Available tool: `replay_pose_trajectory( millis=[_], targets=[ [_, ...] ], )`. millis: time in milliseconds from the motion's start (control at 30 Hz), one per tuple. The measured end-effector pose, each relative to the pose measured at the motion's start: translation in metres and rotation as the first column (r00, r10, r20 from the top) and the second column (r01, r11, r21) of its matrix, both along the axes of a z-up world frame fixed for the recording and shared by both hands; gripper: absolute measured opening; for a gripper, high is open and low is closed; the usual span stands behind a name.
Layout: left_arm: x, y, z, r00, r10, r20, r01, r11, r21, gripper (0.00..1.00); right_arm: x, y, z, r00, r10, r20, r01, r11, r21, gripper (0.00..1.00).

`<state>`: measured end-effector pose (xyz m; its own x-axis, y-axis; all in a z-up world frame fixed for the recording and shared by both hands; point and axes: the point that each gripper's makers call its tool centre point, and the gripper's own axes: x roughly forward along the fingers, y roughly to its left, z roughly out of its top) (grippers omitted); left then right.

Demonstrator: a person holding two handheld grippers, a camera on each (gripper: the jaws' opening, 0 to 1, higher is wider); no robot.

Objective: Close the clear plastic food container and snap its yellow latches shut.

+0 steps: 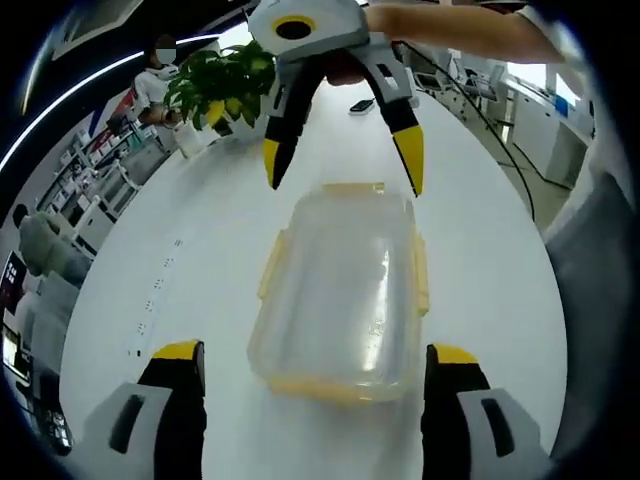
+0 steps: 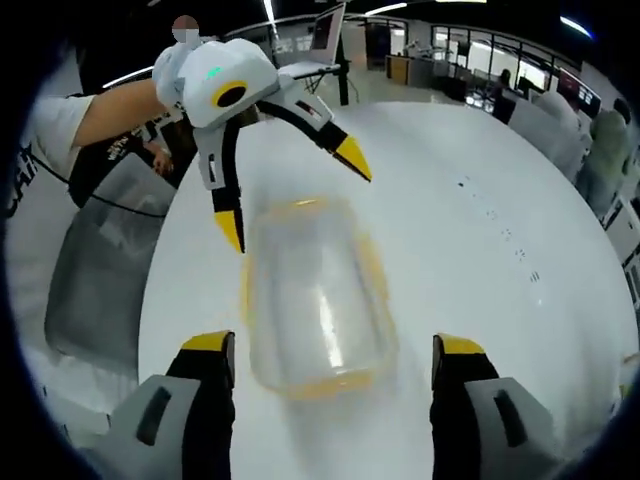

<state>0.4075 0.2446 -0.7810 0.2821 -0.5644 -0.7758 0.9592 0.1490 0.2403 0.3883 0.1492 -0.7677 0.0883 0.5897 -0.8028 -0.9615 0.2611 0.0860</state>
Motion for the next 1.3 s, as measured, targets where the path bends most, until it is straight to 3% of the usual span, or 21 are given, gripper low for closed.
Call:
replay_pose_trajectory(
  millis=[400, 700, 967, 1300],
  targets=[
    [-0.005, 0.003, -0.022, 0.998, -0.051, -0.021, 0.052, 0.995, 0.088, 0.86, -0.013, 0.001, -0.025, 0.995, 0.095, -0.002, -0.095, 0.993, -0.073, 0.91],
    [-0.005, 0.001, -0.026, 0.998, -0.053, -0.035, 0.055, 0.995, 0.088, 0.85, -0.013, -0.002, -0.035, 0.993, 0.120, -0.010, -0.120, 0.987, -0.104, 0.84],
    [-0.011, -0.002, -0.028, 0.996, -0.069, -0.056, 0.074, 0.993, 0.088, 0.79, -0.003, -0.005, -0.037, 0.993, 0.118, 0.028, -0.113, 0.984, -0.141, 0.76],
    [-0.009, 0.003, -0.027, 0.997, -0.065, -0.043, 0.069, 0.993, 0.100, 0.78, -0.003, -0.001, -0.037, 0.992, 0.123, 0.019, -0.119, 0.981, -0.152, 0.75]
  ],
)
